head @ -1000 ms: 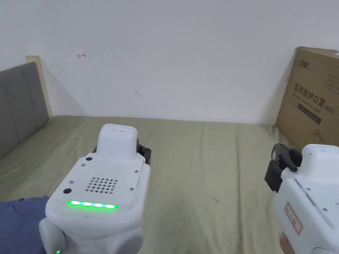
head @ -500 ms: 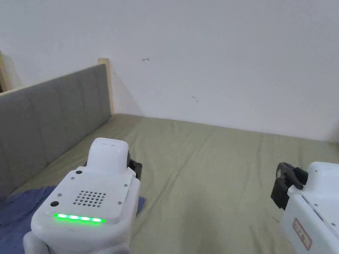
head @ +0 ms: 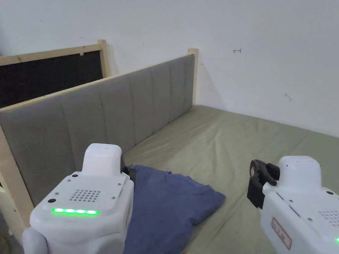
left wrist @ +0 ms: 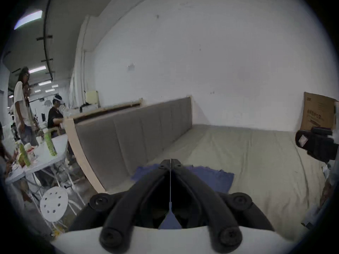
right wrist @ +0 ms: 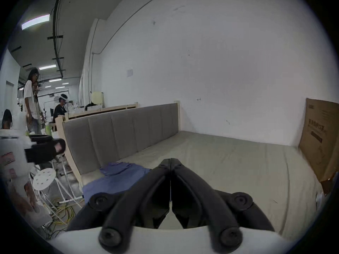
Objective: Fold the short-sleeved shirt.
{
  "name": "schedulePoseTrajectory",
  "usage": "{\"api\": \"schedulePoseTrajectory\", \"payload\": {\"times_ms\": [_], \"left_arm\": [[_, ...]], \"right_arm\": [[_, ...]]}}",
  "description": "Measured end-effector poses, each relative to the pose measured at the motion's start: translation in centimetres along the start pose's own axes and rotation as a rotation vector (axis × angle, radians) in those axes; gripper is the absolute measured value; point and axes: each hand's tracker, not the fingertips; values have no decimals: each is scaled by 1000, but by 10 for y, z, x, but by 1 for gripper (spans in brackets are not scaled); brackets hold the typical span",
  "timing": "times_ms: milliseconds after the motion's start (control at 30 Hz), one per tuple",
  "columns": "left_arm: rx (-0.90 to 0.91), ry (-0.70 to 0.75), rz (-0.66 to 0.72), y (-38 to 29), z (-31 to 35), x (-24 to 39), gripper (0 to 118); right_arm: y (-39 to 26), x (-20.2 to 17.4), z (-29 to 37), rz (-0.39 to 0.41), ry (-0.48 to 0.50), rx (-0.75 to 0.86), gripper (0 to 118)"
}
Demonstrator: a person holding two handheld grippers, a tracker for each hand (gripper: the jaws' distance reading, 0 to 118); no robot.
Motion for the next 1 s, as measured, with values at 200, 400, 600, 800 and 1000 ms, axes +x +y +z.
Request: {"api": "schedulePoseTrajectory", "payload": {"times_ms": [200,400,600,800,1000], "left_arm": [[-648,-208,134,-44,-152,-10,1],[-939,-172,223,-111,-249,-5,99],[-1031,-195,148,-157,-302,15,106],[-908,-133,10,-172,-289,41,118],[-765,-193,-50,-153,-260,27,67]], "right_arm": [[-23,27,-13,-50,-44,-127,0],[-47,54,-25,-60,-77,-214,0],[-65,70,-37,-65,-99,-287,0],[-80,73,-46,-69,-88,-327,0],[-83,73,-50,-96,-62,-354,0]]}}
